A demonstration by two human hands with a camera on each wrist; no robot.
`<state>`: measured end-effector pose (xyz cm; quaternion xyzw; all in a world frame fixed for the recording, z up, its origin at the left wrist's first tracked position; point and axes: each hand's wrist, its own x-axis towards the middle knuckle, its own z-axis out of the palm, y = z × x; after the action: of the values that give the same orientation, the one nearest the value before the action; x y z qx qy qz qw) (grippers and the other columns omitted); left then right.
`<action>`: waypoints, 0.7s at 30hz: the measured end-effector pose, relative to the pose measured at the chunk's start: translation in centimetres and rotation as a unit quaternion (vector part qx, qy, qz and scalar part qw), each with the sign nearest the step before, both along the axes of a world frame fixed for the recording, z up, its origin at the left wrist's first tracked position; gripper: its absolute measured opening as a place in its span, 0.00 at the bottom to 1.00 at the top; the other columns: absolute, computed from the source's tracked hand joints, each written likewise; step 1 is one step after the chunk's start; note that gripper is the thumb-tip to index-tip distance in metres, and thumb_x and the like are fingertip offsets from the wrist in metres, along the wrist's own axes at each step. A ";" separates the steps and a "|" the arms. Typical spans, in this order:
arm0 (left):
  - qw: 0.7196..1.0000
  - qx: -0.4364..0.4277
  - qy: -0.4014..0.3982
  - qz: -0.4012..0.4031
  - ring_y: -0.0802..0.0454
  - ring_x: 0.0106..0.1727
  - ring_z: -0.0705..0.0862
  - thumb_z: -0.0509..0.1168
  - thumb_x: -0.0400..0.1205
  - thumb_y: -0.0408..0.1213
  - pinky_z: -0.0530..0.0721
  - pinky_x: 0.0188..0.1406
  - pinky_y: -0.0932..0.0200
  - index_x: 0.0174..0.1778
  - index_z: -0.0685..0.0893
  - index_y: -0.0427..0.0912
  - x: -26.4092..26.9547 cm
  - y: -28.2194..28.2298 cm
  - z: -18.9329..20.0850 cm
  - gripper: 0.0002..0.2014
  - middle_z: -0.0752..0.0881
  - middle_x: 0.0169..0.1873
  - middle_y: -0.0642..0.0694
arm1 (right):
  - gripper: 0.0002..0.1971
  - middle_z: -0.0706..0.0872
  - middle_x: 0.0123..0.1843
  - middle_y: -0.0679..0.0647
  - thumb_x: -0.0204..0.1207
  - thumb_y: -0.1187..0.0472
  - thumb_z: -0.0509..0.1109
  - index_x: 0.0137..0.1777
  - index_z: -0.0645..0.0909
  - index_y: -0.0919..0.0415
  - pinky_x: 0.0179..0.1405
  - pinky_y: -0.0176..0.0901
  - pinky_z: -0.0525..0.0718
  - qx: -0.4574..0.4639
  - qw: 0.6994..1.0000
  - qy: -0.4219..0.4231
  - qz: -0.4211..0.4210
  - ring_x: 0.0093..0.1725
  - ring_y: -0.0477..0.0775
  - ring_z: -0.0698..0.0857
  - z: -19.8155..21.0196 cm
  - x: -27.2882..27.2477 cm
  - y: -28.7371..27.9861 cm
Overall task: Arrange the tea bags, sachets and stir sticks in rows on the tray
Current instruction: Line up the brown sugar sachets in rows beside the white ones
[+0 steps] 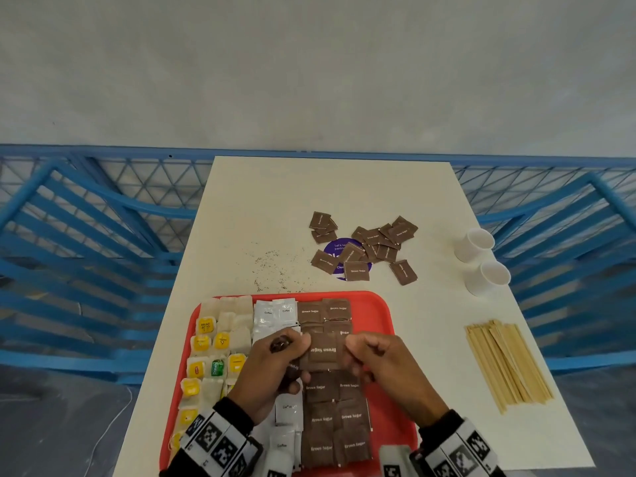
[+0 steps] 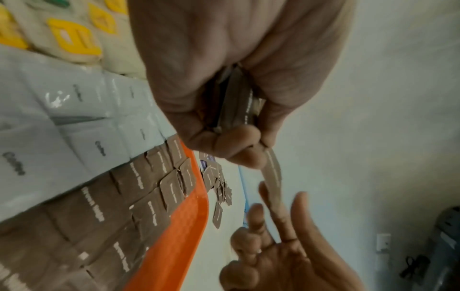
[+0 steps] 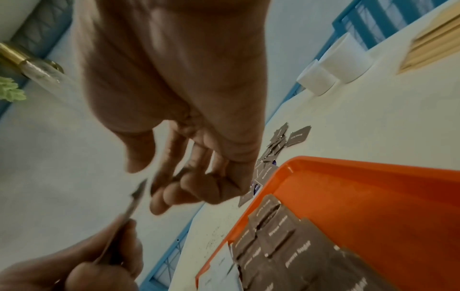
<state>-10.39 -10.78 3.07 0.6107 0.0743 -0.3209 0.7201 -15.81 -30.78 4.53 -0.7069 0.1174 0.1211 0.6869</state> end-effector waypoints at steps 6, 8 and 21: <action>0.997 0.033 0.006 -0.066 0.45 0.28 0.83 0.76 0.78 0.40 0.74 0.23 0.61 0.36 0.84 0.38 -1.3 0.3 -1.3 0.11 0.85 0.31 0.38 | 0.08 0.92 0.40 0.61 0.78 0.57 0.76 0.45 0.90 0.62 0.41 0.45 0.83 -0.007 0.998 0.024 -0.049 0.36 0.50 0.85 -1.8 -0.5 1.4; 0.991 0.075 -0.022 -0.113 0.44 0.28 0.83 0.77 0.77 0.42 0.76 0.22 0.60 0.39 0.86 0.34 -1.4 1.2 -1.7 0.13 0.86 0.32 0.33 | 0.06 0.92 0.37 0.59 0.75 0.59 0.78 0.43 0.91 0.63 0.38 0.44 0.83 -0.005 0.996 0.040 -0.075 0.34 0.49 0.84 -2.1 -0.3 0.9; 0.985 0.084 -0.039 -0.145 0.47 0.27 0.82 0.77 0.78 0.39 0.73 0.22 0.62 0.40 0.86 0.34 1.2 2.4 -1.7 0.10 0.89 0.35 0.37 | 0.22 0.85 0.27 0.50 0.75 0.40 0.72 0.29 0.83 0.55 0.32 0.40 0.78 -0.162 0.979 0.022 0.118 0.26 0.49 0.79 -1.2 3.8 0.8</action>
<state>-9.20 -8.34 1.36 0.6856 -0.0164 -0.3902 0.6143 -12.00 -30.00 3.35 -0.8149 0.0666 0.1961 0.5413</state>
